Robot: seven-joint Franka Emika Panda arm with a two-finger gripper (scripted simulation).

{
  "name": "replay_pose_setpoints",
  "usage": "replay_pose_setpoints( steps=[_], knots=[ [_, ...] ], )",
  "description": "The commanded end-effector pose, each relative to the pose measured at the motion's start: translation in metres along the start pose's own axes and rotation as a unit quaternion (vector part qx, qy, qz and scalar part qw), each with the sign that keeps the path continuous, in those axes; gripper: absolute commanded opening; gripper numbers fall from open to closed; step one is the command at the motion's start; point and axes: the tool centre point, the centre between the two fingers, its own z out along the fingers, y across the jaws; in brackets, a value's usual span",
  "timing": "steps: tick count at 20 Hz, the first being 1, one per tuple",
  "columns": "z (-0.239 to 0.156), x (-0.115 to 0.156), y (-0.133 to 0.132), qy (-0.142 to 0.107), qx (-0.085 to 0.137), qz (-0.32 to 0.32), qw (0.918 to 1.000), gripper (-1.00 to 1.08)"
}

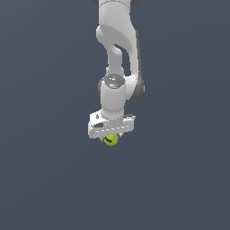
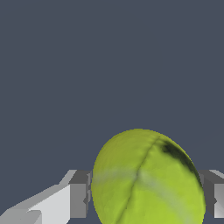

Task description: Pick up the object and move it to a goal position.

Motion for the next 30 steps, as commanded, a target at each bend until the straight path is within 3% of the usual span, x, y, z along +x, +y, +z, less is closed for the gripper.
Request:
replay_pose_setpoints(
  steps=[1, 15, 30],
  knots=[
    [-0.017, 0.017, -0.004, 0.02, -0.013, 0.014, 0.9996, -1.0],
    [-0.105, 0.087, -0.022, 0.113, -0.083, 0.083, 0.9867, -1.0],
    [-0.198, 0.141, -0.043, 0.199, -0.152, 0.148, 0.9569, -1.0]
  ],
)
